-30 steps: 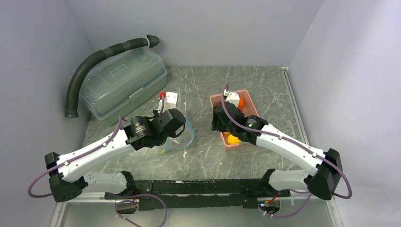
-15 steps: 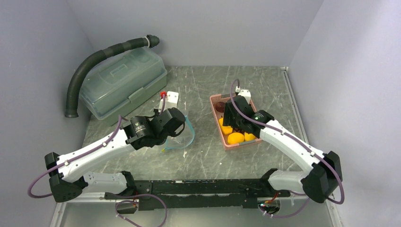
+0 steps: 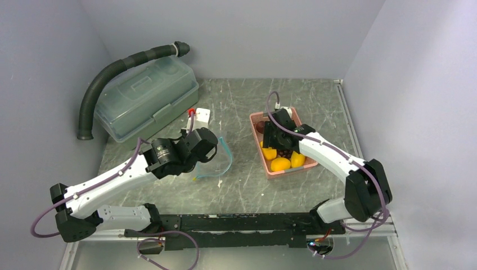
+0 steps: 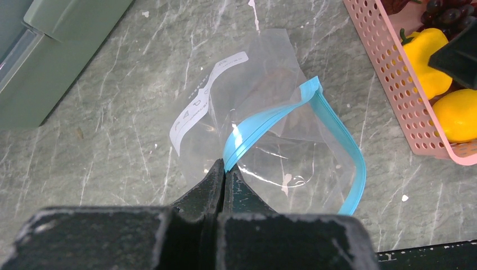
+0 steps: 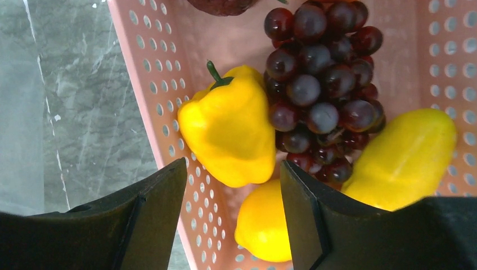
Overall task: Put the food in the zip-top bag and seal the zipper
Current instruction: Pick up the fake vegetable from the bin.
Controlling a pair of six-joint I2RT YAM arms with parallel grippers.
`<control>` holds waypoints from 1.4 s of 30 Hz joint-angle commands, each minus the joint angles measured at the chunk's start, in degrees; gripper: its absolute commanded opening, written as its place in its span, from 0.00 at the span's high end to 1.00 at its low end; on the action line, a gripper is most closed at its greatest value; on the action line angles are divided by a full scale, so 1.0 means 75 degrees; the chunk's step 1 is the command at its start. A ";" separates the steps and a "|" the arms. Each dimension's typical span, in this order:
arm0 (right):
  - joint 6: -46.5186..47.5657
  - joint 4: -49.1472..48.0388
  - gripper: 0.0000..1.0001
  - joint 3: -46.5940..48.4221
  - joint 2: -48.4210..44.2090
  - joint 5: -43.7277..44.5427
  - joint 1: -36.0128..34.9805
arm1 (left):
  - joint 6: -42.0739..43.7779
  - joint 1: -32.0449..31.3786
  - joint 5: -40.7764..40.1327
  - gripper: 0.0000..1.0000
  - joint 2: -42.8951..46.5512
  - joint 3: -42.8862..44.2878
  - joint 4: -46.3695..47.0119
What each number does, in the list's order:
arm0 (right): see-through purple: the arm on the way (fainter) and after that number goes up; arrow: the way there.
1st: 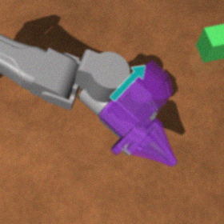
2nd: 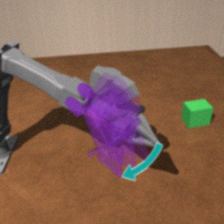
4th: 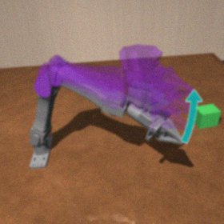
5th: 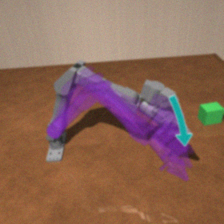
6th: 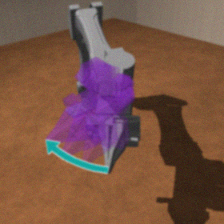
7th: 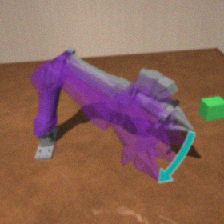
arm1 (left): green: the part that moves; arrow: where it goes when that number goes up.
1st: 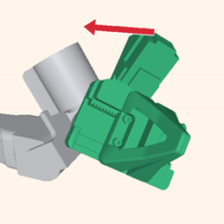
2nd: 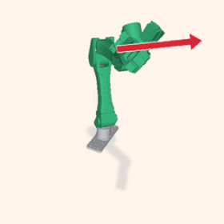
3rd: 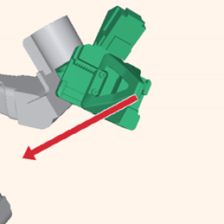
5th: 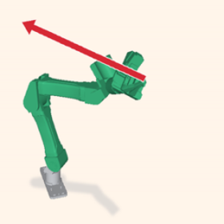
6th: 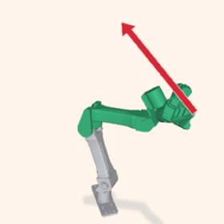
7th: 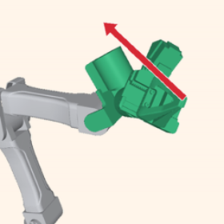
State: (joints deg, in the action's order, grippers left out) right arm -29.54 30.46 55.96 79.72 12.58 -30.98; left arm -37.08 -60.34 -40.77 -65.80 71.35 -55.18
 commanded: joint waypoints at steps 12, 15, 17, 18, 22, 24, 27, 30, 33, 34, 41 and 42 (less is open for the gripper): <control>0.0045 -0.0973 0.34 0.0304 0.1104 -0.0842 0.0380 | -0.0069 0.0076 -0.0001 1.00 0.0160 0.0087 0.0001; 0.0088 -0.1093 0.34 0.0269 0.1284 -0.0928 0.0407 | -0.0094 0.0076 -0.0002 1.00 0.0181 0.0106 -0.0031; 0.0106 -0.1166 0.33 0.0221 0.1390 -0.0988 0.0418 | -0.0106 0.0076 -0.0019 1.00 0.0194 0.0085 -0.0054; 0.0107 -0.1210 0.33 0.0185 0.1456 -0.1005 0.0427 | -0.0117 0.0076 -0.0011 1.00 0.0195 0.0092 -0.0060; 0.0085 -0.1285 0.33 0.0078 0.1676 -0.1008 0.0462 | -0.0130 0.0088 0.0015 1.00 0.0161 0.0097 -0.0057; 0.0083 -0.1284 0.33 0.0053 0.1787 -0.0936 0.0467 | -0.0121 0.0088 0.0029 1.00 0.0128 0.0114 -0.0043; 0.0106 -0.1301 0.32 0.0027 0.1915 -0.0870 0.0478 | -0.0107 0.0088 0.0040 1.00 0.0074 0.0141 -0.0050; 0.0156 -0.1318 0.30 0.0035 0.2001 -0.0900 0.0478 | -0.0088 0.0088 0.0056 1.00 0.0043 0.0166 -0.0021; 0.0191 -0.1357 0.27 0.0021 0.2027 -0.1030 0.0483 | -0.0078 0.0088 0.0078 1.00 -0.0001 0.0189 -0.0013; 0.0207 -0.1379 0.26 0.0001 0.2002 -0.1092 0.0482 | -0.0084 0.0088 0.0087 1.00 -0.0012 0.0189 -0.0017; 0.0236 -0.1341 0.24 0.0006 0.2016 -0.1041 0.0488 | -0.0073 0.0088 0.0100 1.00 -0.0027 0.0224 -0.0003; 0.0236 -0.1295 0.24 0.0030 0.2066 -0.0984 0.0488 | -0.0072 0.0094 0.0097 1.00 -0.0038 0.0235 0.0004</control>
State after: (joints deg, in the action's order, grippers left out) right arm -29.28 18.15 56.93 92.31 4.38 -27.11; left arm -37.26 -59.94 -40.12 -65.89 71.35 -55.53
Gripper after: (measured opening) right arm 0.760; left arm 0.013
